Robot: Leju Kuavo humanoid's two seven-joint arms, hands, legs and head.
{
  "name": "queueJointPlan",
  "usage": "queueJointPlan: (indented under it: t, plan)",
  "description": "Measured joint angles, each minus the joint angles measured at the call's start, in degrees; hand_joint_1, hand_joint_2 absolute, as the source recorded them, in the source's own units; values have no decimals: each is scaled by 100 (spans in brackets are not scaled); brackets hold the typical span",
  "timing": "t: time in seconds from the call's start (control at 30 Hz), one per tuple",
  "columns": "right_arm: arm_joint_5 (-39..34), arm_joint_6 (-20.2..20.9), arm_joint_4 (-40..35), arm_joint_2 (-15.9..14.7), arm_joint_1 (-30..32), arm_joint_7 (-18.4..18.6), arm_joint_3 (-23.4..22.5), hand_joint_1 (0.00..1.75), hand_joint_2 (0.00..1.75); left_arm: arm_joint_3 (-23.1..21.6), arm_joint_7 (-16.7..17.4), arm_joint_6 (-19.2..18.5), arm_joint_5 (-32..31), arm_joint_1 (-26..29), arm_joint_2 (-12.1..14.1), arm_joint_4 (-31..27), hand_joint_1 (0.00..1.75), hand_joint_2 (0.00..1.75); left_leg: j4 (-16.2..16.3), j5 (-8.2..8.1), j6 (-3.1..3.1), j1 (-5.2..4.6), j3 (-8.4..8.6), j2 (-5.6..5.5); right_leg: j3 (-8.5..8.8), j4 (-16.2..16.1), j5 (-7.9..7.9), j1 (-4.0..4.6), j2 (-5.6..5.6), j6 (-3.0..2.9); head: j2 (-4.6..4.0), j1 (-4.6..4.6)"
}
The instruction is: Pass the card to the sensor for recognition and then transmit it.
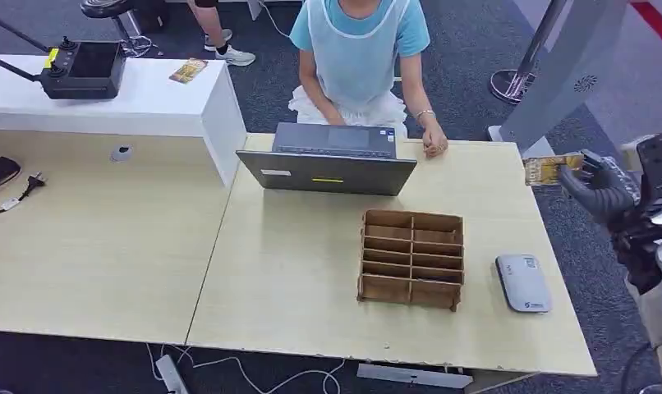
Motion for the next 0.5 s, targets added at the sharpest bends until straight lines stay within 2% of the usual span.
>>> queueJointPlan:
  t: [0.5]
  plan:
    - [291,-20,125,-260,485,-52,-127,175,175,4,26,11,0,2,17,0,0,0,0,0,0,-2,0,-2,1,-1,-2,-1,-3,2,0,0]
